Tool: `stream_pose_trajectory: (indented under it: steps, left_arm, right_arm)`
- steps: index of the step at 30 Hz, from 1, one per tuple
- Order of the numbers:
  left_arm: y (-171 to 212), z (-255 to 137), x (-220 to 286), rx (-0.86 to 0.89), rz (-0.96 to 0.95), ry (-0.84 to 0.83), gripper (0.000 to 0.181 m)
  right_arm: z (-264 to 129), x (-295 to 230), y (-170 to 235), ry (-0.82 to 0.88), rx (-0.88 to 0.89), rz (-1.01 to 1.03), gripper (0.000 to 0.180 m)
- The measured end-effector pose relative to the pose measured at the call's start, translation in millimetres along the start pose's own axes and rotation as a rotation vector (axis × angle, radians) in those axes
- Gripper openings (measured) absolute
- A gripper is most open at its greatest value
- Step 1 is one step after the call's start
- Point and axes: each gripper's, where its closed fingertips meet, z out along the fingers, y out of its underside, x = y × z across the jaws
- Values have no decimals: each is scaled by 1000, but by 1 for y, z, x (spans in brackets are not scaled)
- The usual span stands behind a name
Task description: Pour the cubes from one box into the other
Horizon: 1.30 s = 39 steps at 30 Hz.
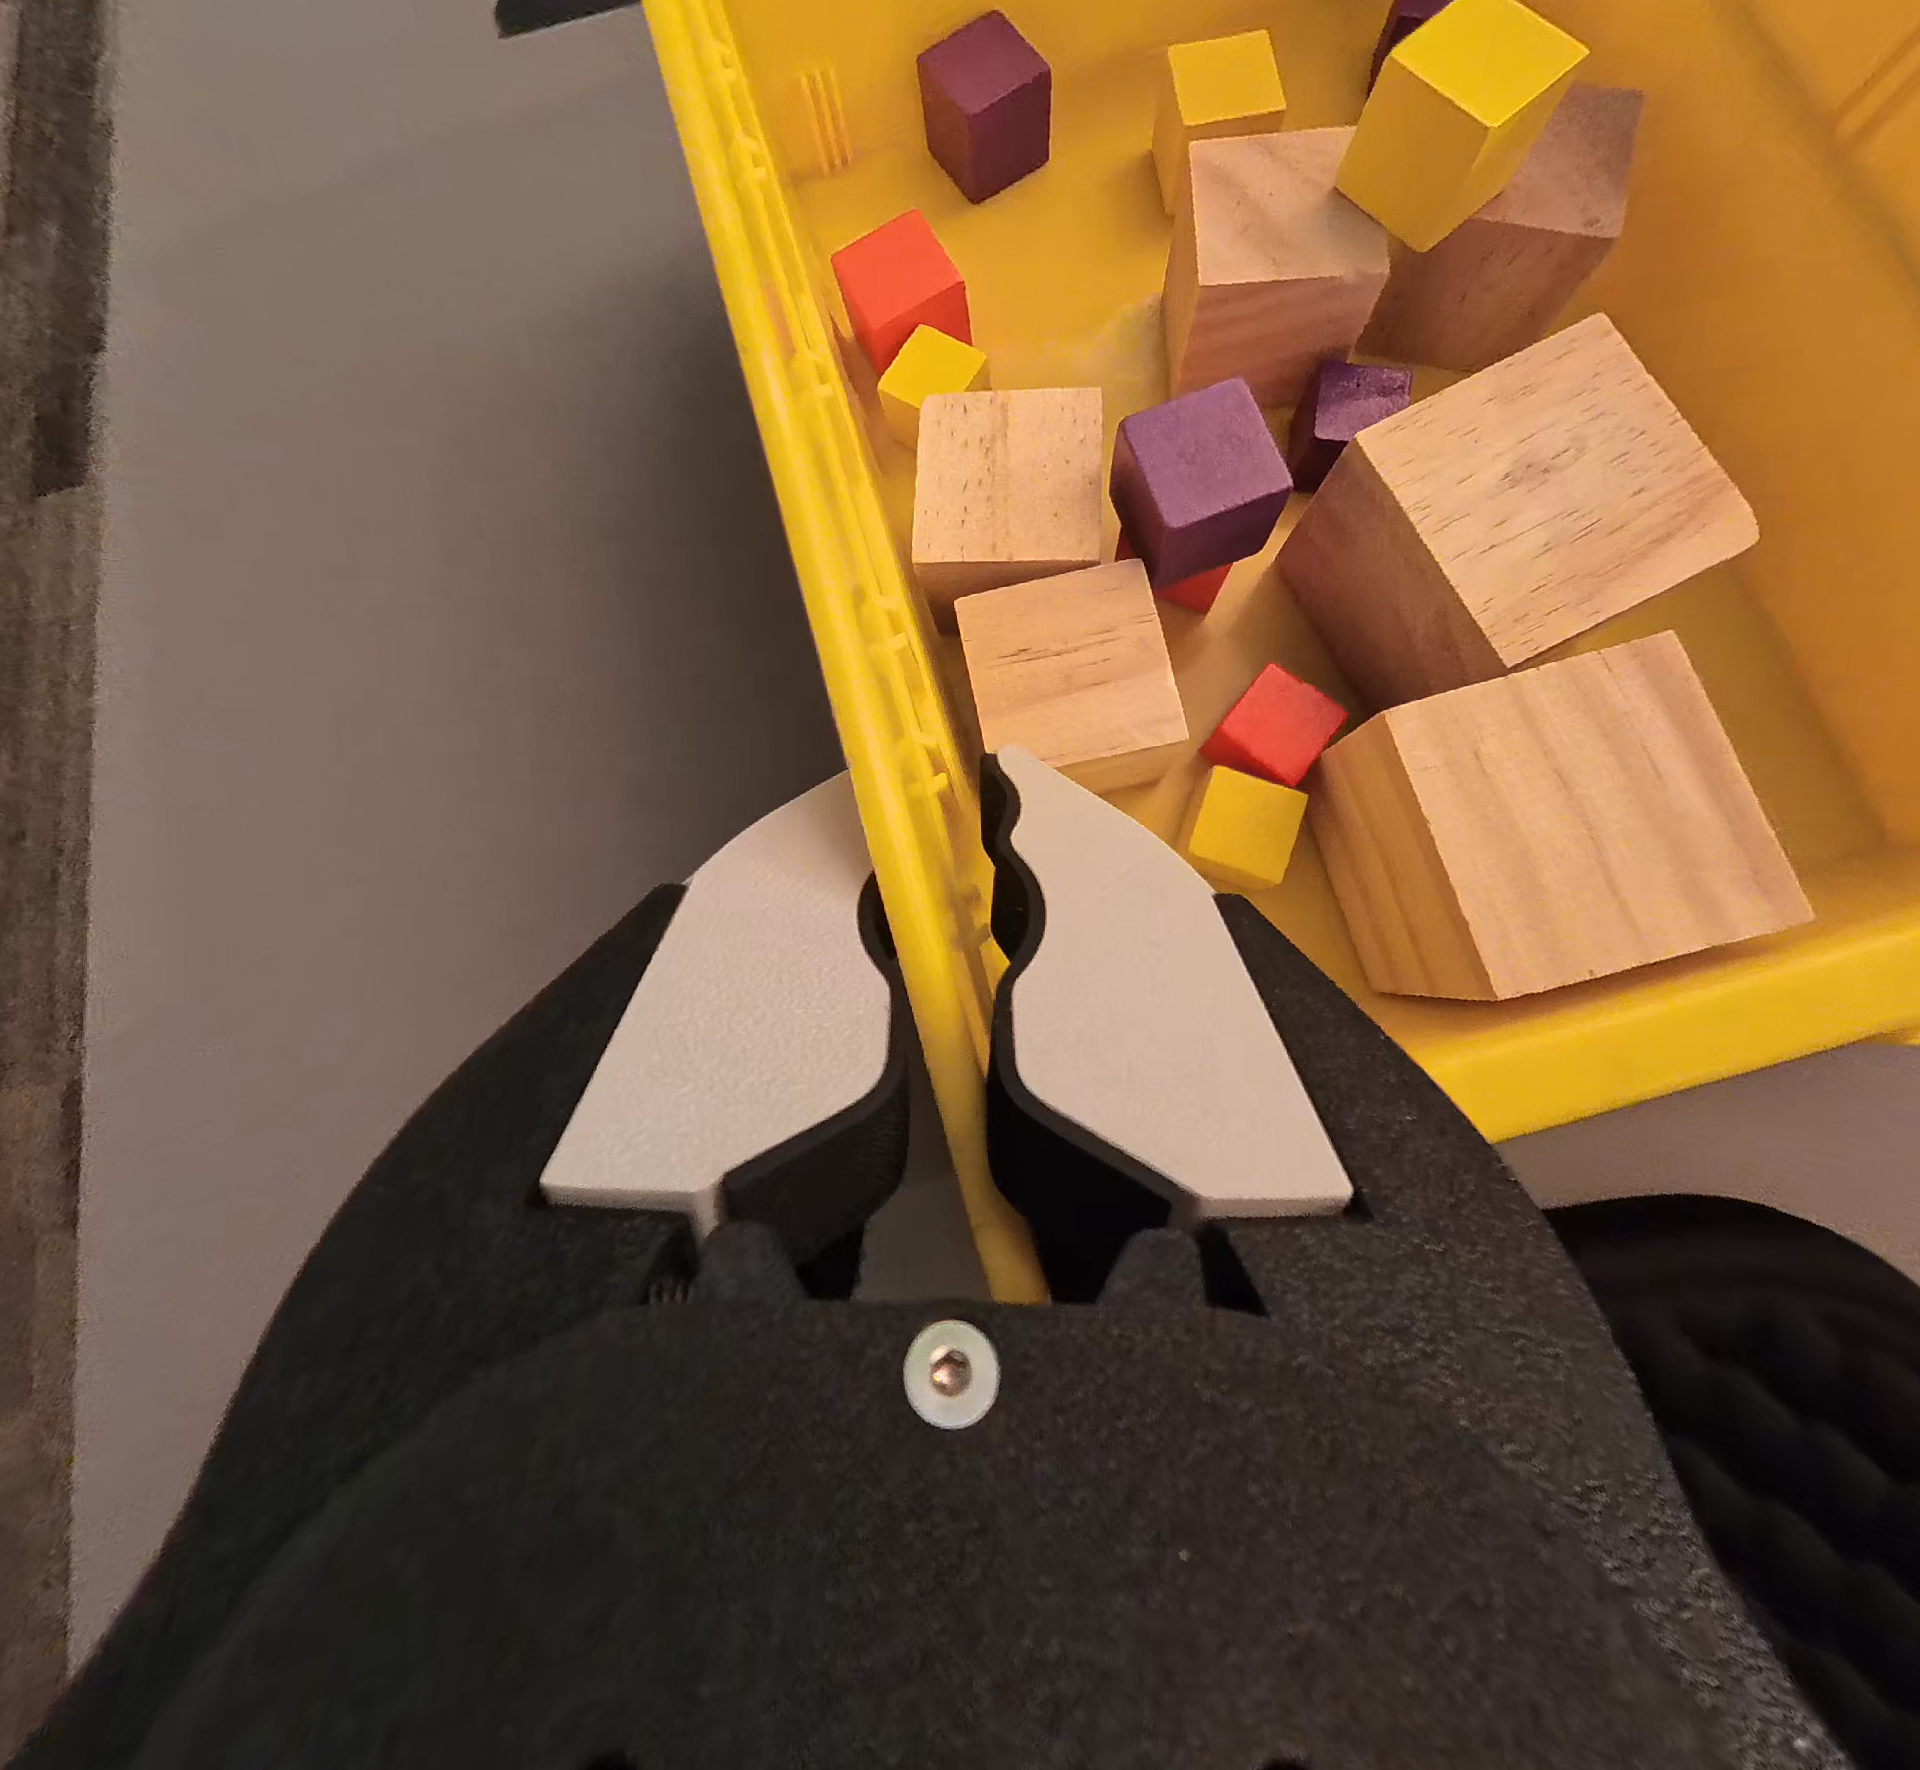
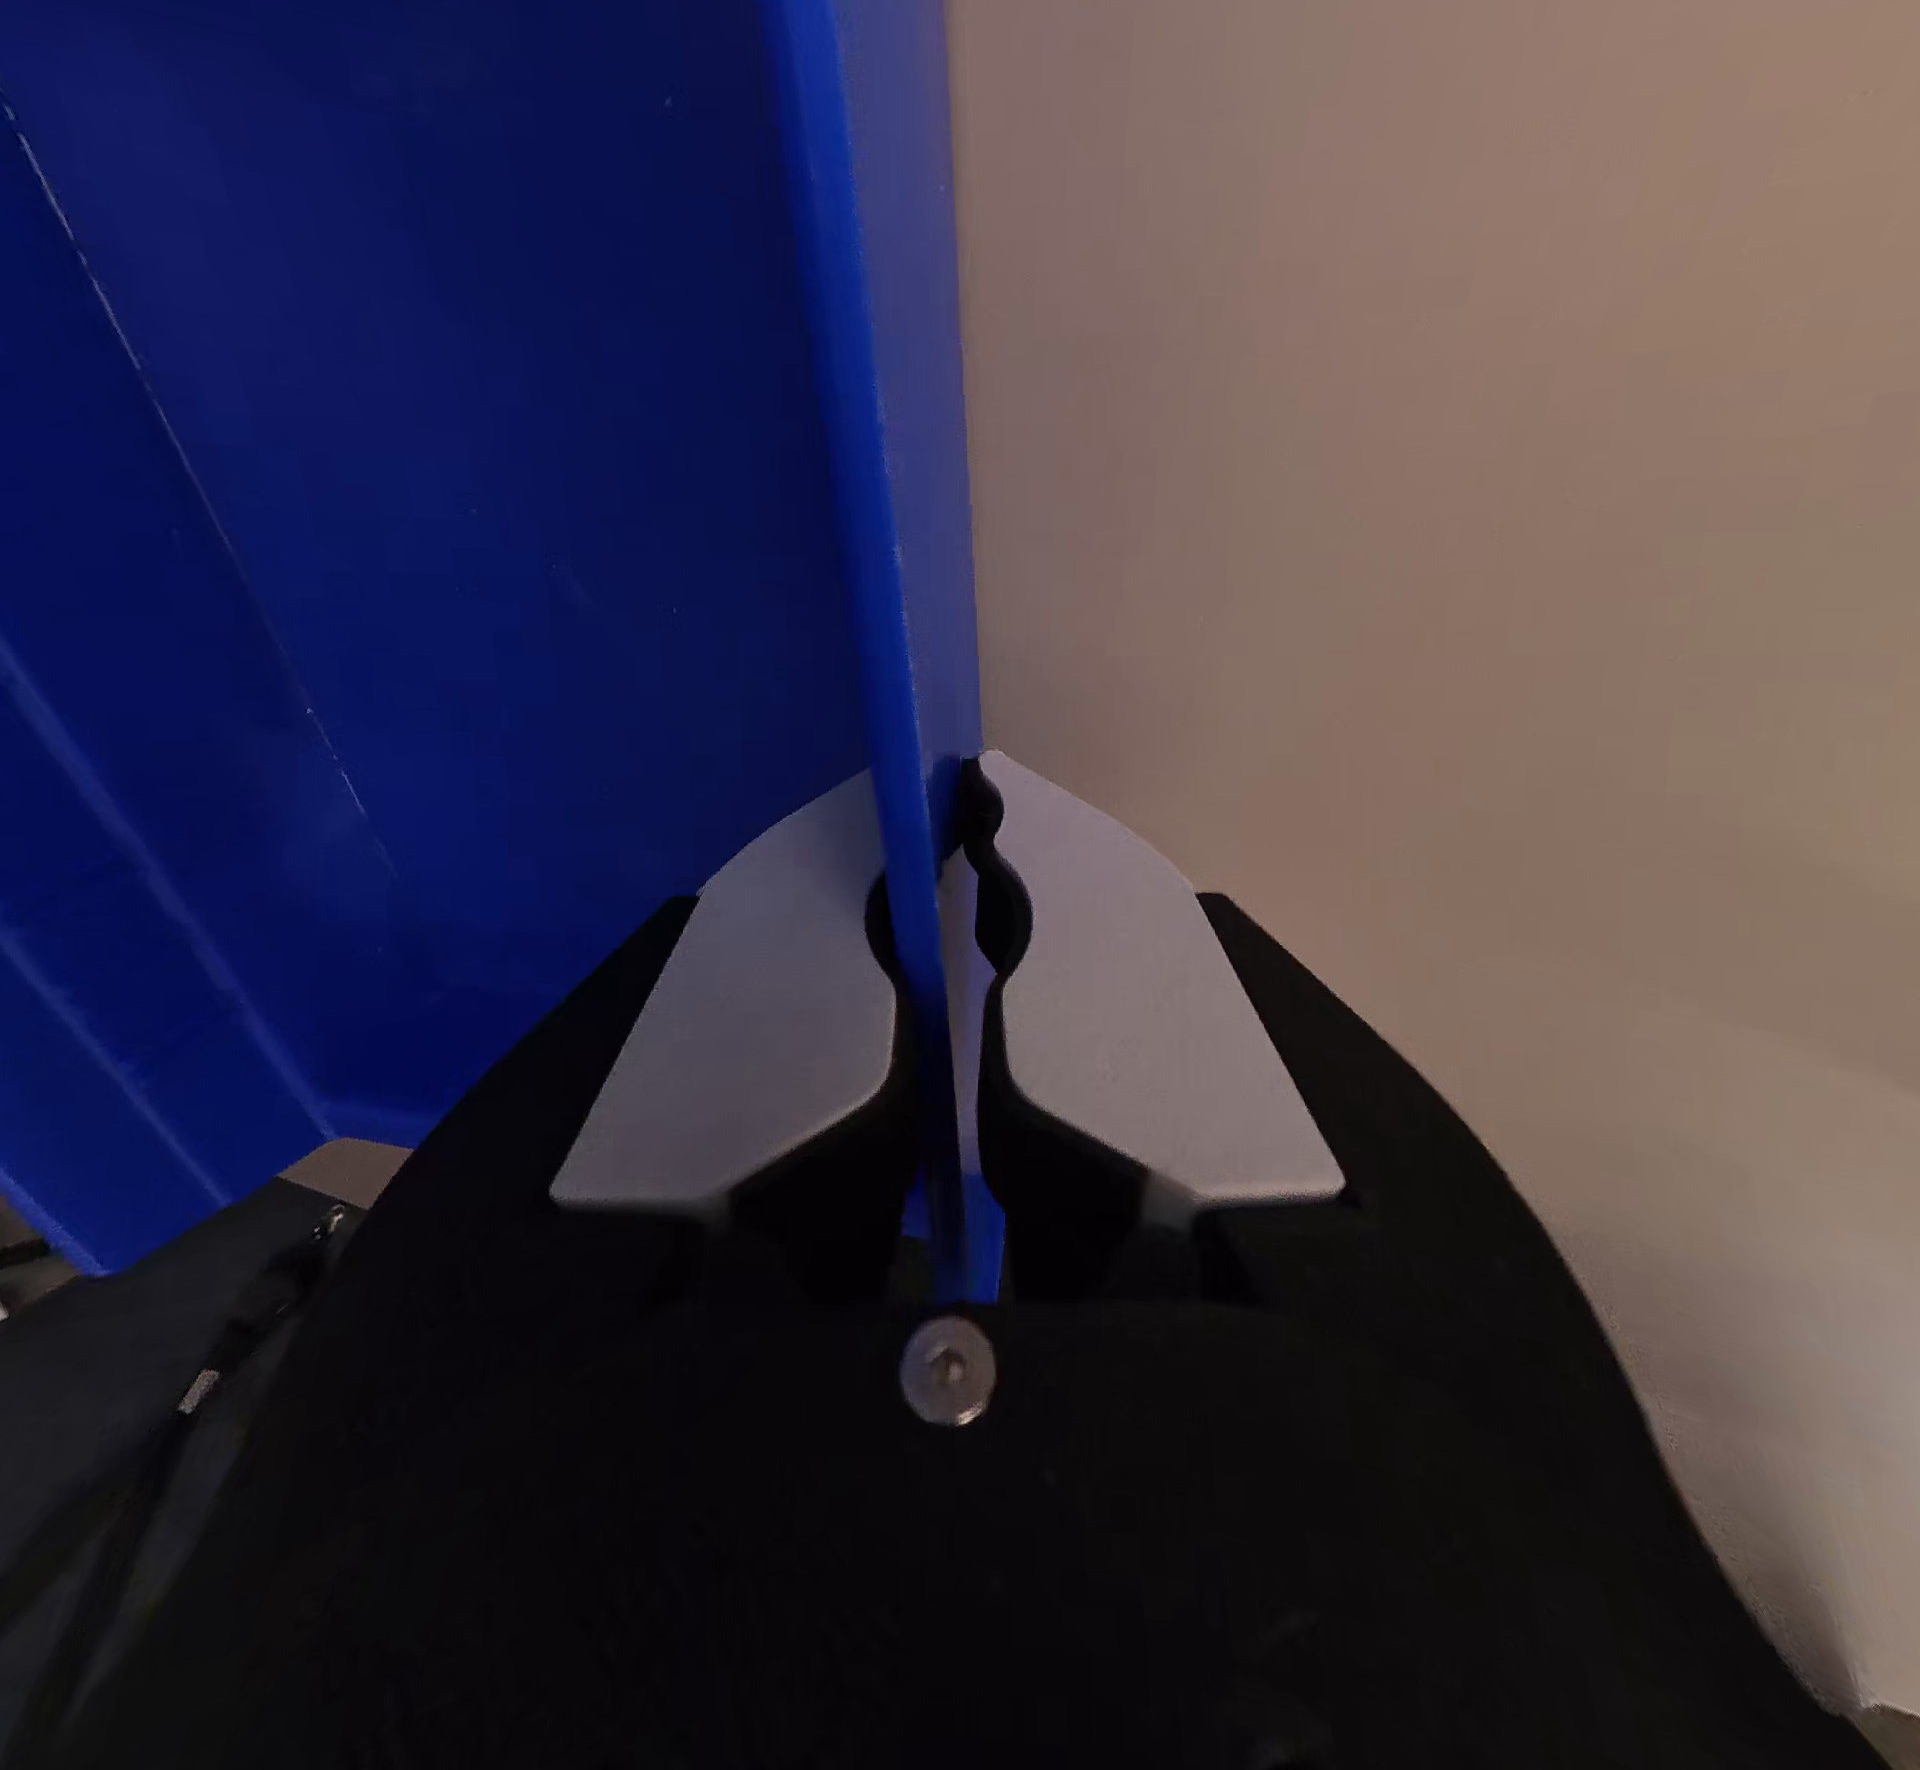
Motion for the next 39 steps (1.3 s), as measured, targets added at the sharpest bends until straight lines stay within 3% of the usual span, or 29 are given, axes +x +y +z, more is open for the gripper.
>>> stream_pose_trajectory:
  steps: [11, 22, 26, 28, 35, 39]
  left_arm:
    - [7, -8, 8, 10, 43, 60, 10]
    - [7, -9, 10, 57, -42, 67, 12]
    - [3, -12, 17, 121, -151, 159, 36]
    - [-4, -21, 18, 183, -208, 212, 45]
    - [-44, -77, -5, 383, -217, 191, 45]
    - [-75, -97, -18, 489, -169, 154, 68]
  right_arm:
    - [-27, 116, 48, 29, 50, 173, 6]
    - [-30, 129, 50, 23, 91, 173, 6]
    - [-31, 130, 46, 67, 162, 123, 8]
    - [-36, 131, 44, 106, 213, 112, 12]
    - [-104, 129, 29, 319, 514, 71, 26]
    - [-160, 84, -1, 405, 804, -65, 26]
